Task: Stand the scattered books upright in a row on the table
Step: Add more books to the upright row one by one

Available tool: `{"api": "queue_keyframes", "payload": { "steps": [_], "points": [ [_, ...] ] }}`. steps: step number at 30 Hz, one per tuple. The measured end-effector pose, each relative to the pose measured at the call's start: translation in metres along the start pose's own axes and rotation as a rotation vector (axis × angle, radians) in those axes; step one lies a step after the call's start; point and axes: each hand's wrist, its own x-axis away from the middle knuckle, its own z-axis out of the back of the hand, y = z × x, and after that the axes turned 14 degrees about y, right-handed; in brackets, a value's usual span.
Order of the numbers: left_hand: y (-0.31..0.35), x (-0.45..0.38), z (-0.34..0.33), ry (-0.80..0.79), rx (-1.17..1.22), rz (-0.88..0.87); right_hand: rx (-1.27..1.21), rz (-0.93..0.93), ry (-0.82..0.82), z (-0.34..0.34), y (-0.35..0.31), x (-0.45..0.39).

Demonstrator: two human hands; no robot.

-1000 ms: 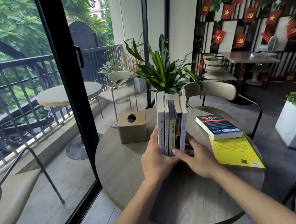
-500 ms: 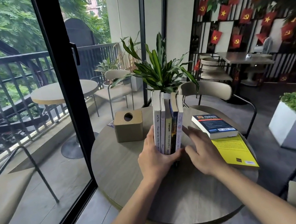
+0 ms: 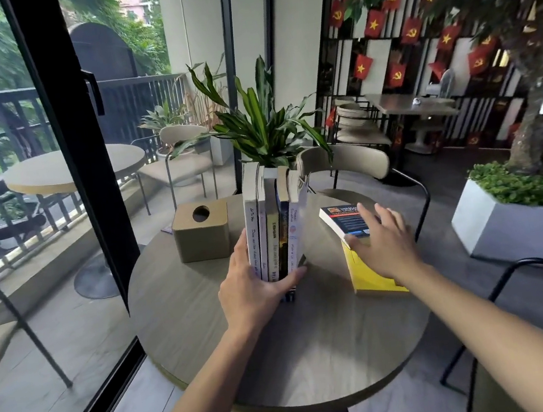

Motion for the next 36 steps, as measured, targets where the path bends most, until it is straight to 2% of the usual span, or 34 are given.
{"api": "queue_keyframes", "payload": {
  "steps": [7,13,18,21,27,32,36],
  "points": [
    [-0.002,0.0,-0.003,0.016,-0.044,0.01,0.072,-0.108,-0.146,-0.016,0.019,-0.028],
    [-0.007,0.0,-0.007,0.026,-0.055,0.0,0.016,-0.302,-0.281,-0.034,0.025,-0.05],
    [-0.009,-0.001,-0.009,0.031,-0.063,-0.005,-0.062,-0.396,-0.251,-0.038,0.025,-0.076],
    [-0.009,-0.001,-0.01,0.032,-0.065,-0.017,-0.07,-0.479,-0.278,-0.034,0.028,-0.089],
    [-0.007,0.0,-0.008,0.03,-0.055,-0.011,-0.147,-0.526,-0.331,-0.039,0.024,-0.1],
    [-0.008,-0.001,-0.008,0.019,-0.049,-0.007,-0.228,-0.598,-0.282,-0.04,0.019,-0.097],
    [-0.006,-0.001,-0.007,0.015,-0.05,-0.005,-0.221,-0.614,-0.169,-0.022,0.011,-0.099]
  ]
}}
